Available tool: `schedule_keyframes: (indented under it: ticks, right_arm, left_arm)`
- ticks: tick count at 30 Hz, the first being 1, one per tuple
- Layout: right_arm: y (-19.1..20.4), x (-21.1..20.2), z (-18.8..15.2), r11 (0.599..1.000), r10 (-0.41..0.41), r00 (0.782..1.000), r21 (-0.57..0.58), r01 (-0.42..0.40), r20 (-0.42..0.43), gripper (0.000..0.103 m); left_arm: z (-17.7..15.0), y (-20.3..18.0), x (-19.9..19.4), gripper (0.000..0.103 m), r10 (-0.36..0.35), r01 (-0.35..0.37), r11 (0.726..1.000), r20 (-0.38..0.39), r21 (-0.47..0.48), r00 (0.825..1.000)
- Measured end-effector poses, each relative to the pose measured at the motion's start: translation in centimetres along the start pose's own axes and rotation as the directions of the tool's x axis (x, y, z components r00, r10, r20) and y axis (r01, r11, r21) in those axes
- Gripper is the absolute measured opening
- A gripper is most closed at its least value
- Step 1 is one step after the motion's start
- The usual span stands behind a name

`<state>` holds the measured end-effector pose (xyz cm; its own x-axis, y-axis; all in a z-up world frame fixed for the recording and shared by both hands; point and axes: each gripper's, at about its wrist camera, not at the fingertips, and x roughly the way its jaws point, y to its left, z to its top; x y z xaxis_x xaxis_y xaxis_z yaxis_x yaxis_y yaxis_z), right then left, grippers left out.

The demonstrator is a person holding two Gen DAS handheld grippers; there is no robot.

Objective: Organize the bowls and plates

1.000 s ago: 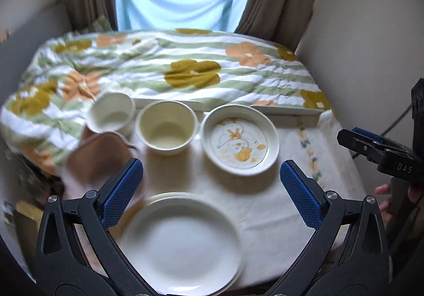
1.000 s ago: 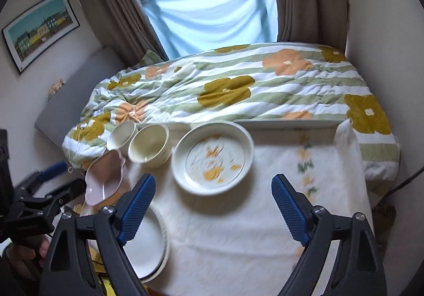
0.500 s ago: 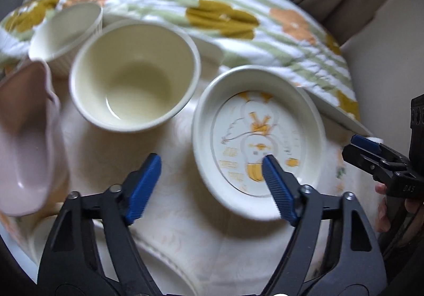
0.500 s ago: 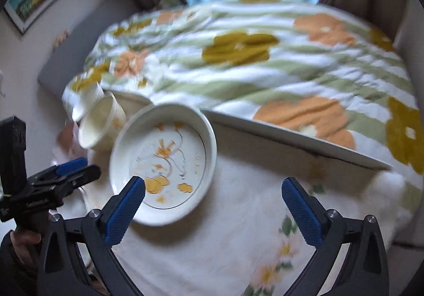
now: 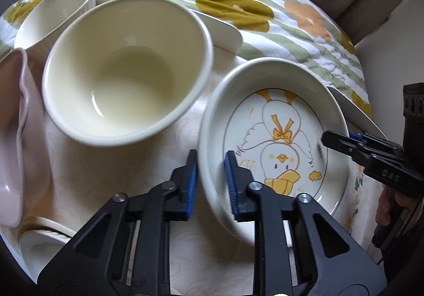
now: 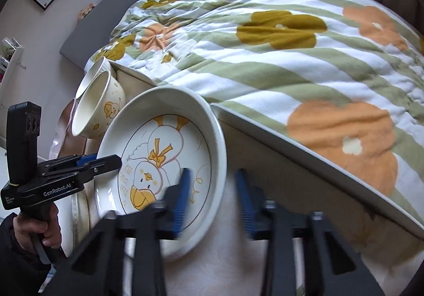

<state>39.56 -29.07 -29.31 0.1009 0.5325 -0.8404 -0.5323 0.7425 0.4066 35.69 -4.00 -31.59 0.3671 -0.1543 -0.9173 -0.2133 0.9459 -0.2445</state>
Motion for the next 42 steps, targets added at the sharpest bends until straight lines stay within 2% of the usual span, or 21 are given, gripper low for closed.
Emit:
schedule_keyframes:
  ticks: [1, 3, 12, 21, 27, 32, 38, 42]
  right_arm:
    - [0.0, 0.1, 0.0, 1.000, 0.003, 1.000, -0.001, -0.003, 0.002, 0.017]
    - [-0.2, 0.3, -0.1, 1.000, 0.020, 1.000, 0.007, -0.020, -0.003, 0.014]
    - [0.0, -0.3, -0.2, 0.999, 0.041, 0.999, 0.025, -0.041, 0.008, 0.014]
    - [2.3, -4.3, -0.8, 0.998, 0.039, 0.997, 0.046, -0.042, 0.067, 0.014]
    - [6.2, -7.2, -2.3, 0.999, 0.010, 0.995, 0.049, -0.016, 0.101, 0.014]
    - [11.1, -8.1, -4.4, 0.997, -0.023, 0.992, 0.072, 0.014, 0.124, 0.014]
    - [16.8, -7.4, -8.0, 0.984, -0.063, 0.986, 0.173, 0.037, 0.152, 0.014]
    - [19.9, -5.9, -10.2, 0.968, -0.093, 0.984, 0.247, 0.053, 0.154, 0.014]
  left_arm:
    - [0.1, -0.1, 0.0, 0.017, 0.005, -0.005, 1.000, 0.001, 0.002, 1.000]
    - [0.1, -0.1, -0.1, 0.017, 0.002, -0.002, 1.000, 0.000, -0.008, 1.000]
    - [0.3, -0.9, -1.6, 0.017, 0.022, -0.022, 1.000, 0.014, 0.013, 1.000]
    - [-0.8, -0.9, -6.8, 0.017, -0.015, 0.012, 0.999, 0.062, 0.051, 0.998]
    - [-3.1, 0.6, -10.9, 0.017, -0.049, 0.042, 0.996, 0.089, 0.082, 0.995]
    - [-5.3, 3.8, -14.6, 0.017, -0.075, 0.062, 0.991, 0.101, 0.120, 0.992]
    - [-7.8, 8.9, -17.3, 0.017, -0.120, 0.106, 0.976, 0.064, 0.192, 0.991]
    - [-9.2, 11.9, -17.5, 0.017, -0.135, 0.126, 0.964, 0.027, 0.233, 0.990]
